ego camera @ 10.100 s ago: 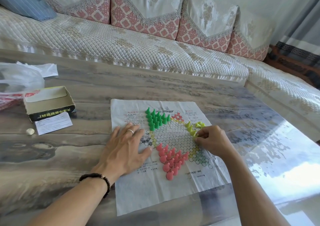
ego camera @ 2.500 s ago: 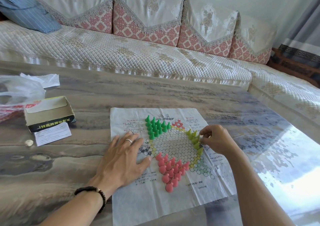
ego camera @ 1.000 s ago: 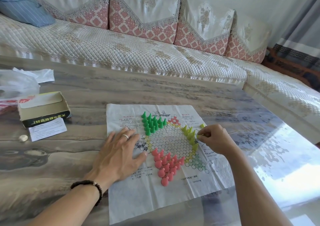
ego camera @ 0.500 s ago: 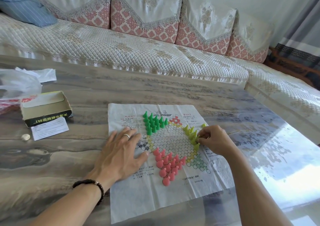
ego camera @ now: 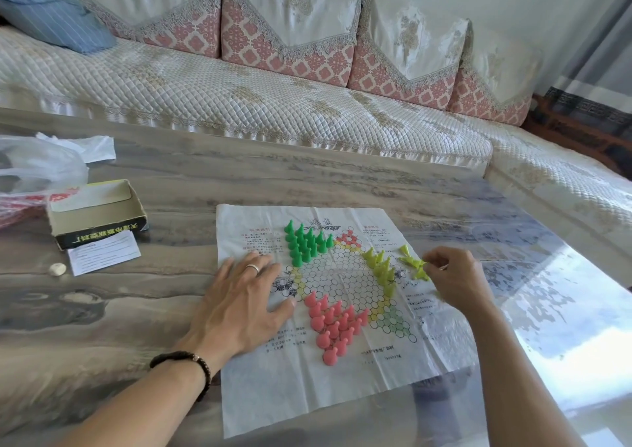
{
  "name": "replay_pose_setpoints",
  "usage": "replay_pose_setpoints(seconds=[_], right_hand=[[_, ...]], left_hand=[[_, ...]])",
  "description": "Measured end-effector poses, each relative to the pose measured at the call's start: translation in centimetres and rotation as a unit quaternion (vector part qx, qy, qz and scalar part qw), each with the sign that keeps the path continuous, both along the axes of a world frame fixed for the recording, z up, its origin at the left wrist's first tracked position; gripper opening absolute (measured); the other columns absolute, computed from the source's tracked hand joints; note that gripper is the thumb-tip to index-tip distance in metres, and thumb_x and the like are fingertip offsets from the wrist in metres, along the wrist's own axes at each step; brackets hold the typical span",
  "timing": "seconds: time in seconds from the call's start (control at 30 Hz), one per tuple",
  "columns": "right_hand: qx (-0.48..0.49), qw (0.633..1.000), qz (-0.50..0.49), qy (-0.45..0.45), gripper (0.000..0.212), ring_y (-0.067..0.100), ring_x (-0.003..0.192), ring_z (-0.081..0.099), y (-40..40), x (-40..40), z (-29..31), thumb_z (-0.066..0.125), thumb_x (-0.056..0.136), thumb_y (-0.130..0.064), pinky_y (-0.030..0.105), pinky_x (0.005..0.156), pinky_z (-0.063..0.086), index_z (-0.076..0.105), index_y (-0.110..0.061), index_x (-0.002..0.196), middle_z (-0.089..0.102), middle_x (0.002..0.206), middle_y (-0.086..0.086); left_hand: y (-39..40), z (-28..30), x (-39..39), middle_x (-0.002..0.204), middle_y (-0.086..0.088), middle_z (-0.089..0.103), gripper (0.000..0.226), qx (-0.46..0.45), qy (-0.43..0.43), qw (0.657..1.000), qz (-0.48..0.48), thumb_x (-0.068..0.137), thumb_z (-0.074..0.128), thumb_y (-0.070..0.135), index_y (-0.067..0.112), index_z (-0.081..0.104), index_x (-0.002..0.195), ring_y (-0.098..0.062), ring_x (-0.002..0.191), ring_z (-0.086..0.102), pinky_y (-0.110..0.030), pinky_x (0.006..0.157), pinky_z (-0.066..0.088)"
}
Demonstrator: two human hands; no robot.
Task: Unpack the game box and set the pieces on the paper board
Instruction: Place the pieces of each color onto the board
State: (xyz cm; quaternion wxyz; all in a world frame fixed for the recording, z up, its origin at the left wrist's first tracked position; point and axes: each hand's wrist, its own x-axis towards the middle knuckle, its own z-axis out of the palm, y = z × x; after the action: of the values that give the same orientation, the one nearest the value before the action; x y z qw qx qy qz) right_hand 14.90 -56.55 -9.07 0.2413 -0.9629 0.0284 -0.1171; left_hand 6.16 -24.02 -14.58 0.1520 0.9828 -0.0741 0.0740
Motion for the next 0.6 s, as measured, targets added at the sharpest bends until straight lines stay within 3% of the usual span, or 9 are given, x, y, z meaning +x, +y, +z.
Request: replay_pose_setpoints(seconds=[0.17, 0.4, 0.6], right_hand=[[-0.024, 0.999, -0.026, 0.007, 0.017, 0.019, 0.078, 0.065, -1.2, -0.4, -0.3, 0.059, 0.084, -0.008, 0.037, 0.074, 0.055, 0.071, -0.018, 0.078, 0.068, 0.073, -0.005], [-0.111, 0.993, 0.036, 0.014, 0.031, 0.017, 0.089, 0.061, -0.6, -0.2, -1.2, 0.063, 0.081, -0.006, 0.039, 0.077, 0.054, 0.071, -0.024, 0.106, 0.065, 0.093, -0.004], [-0.172, 0.984, 0.038, 0.028, 0.025, 0.020, 0.088, 0.057, 0.2, 0.1, -1.1, 0.061, 0.083, -0.005, 0.046, 0.083, 0.049, 0.073, -0.024, 0.095, 0.065, 0.090, -0.003]], left_hand=[[0.0, -0.1, 0.0, 0.156, 0.003, 0.028, 0.080, 0.003, 0.000, 1.000, 0.000, 0.080, 0.017, 0.070, 0.026, 0.034, 0.144, -0.015, 0.146, 0.015, -0.041, 0.119, 0.013], [0.0, -0.1, 0.0, 0.156, 0.001, 0.028, 0.073, -0.011, -0.003, 1.000, -0.001, 0.086, 0.029, 0.066, 0.024, 0.035, 0.145, -0.016, 0.146, 0.015, -0.042, 0.120, 0.013], [-0.1, 0.0, -0.1, 0.156, 0.000, 0.028, 0.070, -0.018, -0.004, 1.000, 0.000, 0.088, 0.033, 0.064, 0.023, 0.035, 0.145, -0.016, 0.146, 0.015, -0.041, 0.120, 0.012]])
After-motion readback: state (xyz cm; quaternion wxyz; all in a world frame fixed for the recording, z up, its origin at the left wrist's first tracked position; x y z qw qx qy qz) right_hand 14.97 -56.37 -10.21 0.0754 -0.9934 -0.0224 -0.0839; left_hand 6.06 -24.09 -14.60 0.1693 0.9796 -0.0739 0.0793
